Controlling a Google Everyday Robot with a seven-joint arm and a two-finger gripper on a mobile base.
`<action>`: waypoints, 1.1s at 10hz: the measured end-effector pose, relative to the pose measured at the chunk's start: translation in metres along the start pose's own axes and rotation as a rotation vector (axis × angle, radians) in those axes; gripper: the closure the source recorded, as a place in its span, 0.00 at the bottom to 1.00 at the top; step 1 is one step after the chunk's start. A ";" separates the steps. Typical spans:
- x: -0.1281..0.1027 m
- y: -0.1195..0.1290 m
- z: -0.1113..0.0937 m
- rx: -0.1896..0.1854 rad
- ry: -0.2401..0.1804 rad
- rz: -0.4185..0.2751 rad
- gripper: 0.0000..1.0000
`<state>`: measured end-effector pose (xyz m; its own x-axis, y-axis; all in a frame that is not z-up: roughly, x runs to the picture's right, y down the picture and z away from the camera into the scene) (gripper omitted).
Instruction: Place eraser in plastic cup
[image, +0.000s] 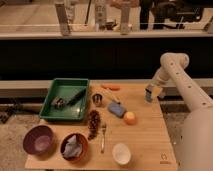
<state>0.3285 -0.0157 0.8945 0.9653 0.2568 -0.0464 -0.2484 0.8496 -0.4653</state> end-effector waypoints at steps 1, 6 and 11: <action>-0.002 0.000 -0.002 -0.005 -0.004 -0.017 0.20; -0.011 0.000 -0.007 -0.027 -0.028 -0.079 0.20; -0.011 -0.001 -0.007 -0.026 -0.028 -0.078 0.20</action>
<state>0.3190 -0.0222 0.8888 0.9789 0.2037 0.0157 -0.1702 0.8553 -0.4895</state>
